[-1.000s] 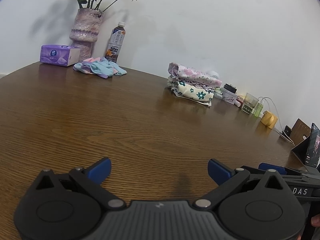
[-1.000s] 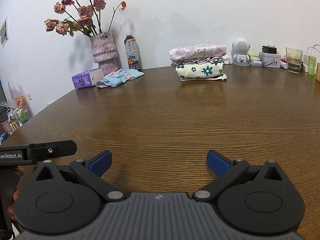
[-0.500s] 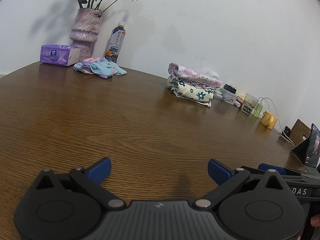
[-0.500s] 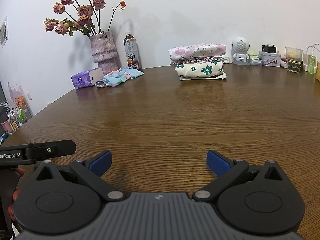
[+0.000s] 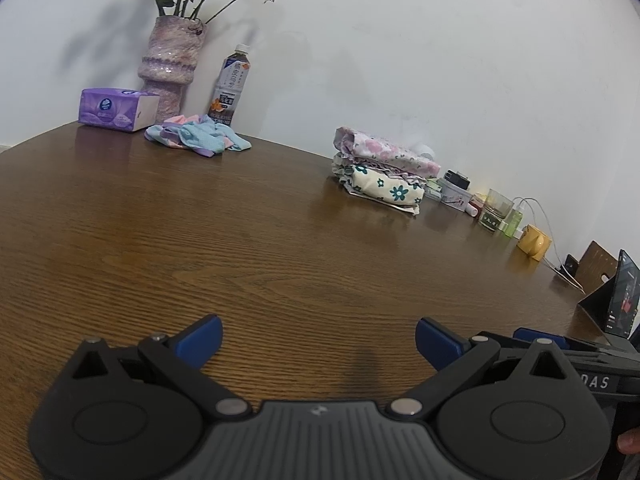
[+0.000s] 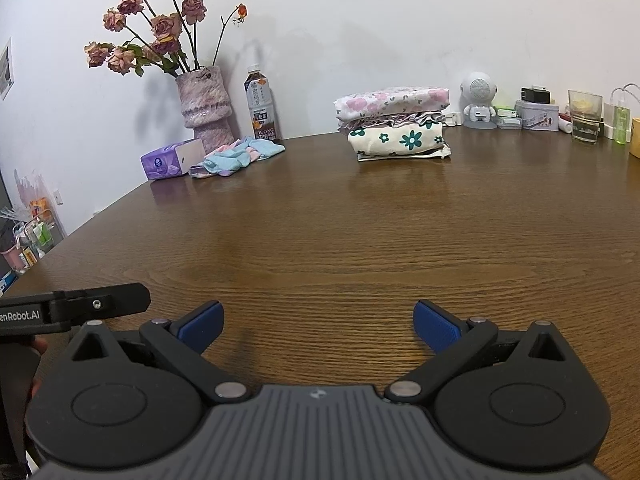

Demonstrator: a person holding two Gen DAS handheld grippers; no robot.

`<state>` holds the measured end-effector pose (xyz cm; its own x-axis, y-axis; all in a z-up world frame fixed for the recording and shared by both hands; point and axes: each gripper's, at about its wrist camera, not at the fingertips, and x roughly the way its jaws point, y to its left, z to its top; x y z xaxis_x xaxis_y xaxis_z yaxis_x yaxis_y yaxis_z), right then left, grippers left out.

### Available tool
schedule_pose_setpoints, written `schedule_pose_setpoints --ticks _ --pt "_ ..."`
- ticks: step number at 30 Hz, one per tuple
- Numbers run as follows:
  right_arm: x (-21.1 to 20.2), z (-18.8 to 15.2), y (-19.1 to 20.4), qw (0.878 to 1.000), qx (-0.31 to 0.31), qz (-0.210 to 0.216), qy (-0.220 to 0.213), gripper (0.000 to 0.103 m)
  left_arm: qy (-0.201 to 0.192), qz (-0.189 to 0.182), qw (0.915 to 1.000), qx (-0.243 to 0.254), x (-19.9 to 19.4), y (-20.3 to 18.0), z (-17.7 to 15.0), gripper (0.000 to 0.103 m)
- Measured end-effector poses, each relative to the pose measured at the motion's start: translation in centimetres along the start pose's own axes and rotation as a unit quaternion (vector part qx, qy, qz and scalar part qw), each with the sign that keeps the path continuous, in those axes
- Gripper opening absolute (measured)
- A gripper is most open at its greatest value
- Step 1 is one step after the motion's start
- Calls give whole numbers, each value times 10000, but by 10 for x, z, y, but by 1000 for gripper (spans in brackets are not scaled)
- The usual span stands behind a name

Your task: Fold clothes

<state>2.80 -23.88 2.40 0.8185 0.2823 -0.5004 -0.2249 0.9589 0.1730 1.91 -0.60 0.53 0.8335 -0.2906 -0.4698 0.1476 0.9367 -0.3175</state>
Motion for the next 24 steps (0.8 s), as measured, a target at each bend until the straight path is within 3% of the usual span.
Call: schedule_pose_setpoints --ticks 24 --pt "0 0 2 10000 -2 -37 -1 103 62 -33 9999 123 2 -3 -1 103"
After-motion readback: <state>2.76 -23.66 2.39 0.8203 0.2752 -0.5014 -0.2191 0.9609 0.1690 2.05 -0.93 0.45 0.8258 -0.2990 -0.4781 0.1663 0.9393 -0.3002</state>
